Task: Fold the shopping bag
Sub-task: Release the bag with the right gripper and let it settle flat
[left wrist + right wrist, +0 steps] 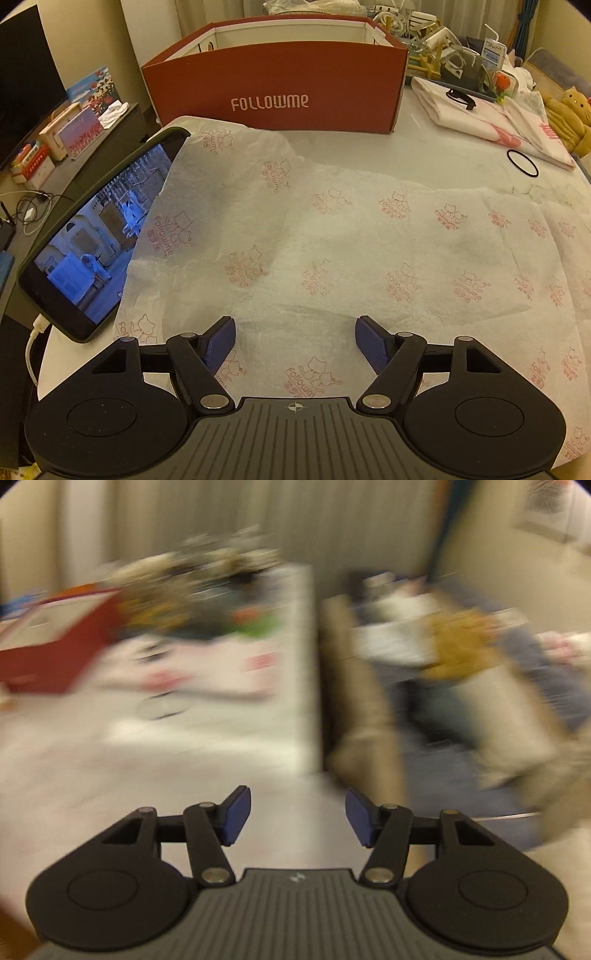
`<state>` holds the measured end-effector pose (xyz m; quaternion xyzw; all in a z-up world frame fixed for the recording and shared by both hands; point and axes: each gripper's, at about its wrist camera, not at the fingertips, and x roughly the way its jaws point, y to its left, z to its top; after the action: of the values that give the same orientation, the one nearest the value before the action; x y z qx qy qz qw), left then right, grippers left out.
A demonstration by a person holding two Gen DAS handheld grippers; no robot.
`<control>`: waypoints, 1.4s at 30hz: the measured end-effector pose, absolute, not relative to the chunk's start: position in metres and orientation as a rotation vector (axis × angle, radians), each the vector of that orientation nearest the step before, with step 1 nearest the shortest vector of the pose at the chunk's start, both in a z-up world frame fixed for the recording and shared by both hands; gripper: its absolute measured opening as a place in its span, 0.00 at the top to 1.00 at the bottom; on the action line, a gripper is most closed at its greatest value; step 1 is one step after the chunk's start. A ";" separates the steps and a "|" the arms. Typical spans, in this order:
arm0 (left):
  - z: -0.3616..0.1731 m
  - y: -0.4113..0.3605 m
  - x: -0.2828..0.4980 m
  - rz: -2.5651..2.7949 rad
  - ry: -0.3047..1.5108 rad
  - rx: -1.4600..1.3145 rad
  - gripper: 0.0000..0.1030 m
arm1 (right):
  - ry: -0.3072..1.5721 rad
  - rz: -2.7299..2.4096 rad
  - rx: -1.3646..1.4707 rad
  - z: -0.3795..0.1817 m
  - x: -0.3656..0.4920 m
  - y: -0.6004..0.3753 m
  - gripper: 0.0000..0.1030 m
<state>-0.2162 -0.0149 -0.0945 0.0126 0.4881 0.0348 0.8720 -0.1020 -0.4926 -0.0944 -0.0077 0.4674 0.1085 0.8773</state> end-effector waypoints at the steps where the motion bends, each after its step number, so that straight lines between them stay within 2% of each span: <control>1: -0.095 -0.013 -0.215 0.071 1.024 0.024 0.29 | 1.006 0.296 -0.018 -0.102 -0.103 -0.472 0.46; 7: -0.094 0.007 -0.217 0.114 1.023 0.031 0.29 | 1.125 0.401 -0.132 -0.158 -0.105 -0.400 0.47; 10: -0.093 0.021 -0.218 0.149 1.023 0.034 0.28 | 1.153 0.365 -0.082 -0.163 -0.101 -0.416 0.46; 14: -0.085 0.026 -0.220 0.172 1.020 0.031 0.28 | 1.158 0.332 -0.064 -0.166 -0.099 -0.435 0.41; 20: -0.045 -0.018 -0.232 -0.002 0.937 0.058 0.28 | 1.133 0.357 -0.073 -0.165 -0.098 -0.426 0.39; 28: -0.081 -0.075 -0.208 -0.124 1.013 0.167 0.28 | 1.125 0.418 -0.113 -0.164 -0.090 -0.409 0.40; 30: -0.089 -0.086 -0.203 -0.148 1.027 0.186 0.24 | 1.131 0.396 -0.106 -0.165 -0.090 -0.418 0.39; 35: -0.091 -0.082 -0.197 -0.141 1.029 0.162 0.15 | 1.145 0.255 -0.055 -0.169 -0.086 -0.461 0.36; 42: -0.093 -0.076 -0.190 -0.132 1.032 0.128 0.14 | 1.162 0.135 0.050 -0.168 -0.080 -0.494 0.38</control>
<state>-0.1897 -0.0760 -0.0931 0.0613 0.4925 -0.0633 0.8658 -0.0799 -0.4944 -0.1681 0.0235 0.5483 0.0639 0.8335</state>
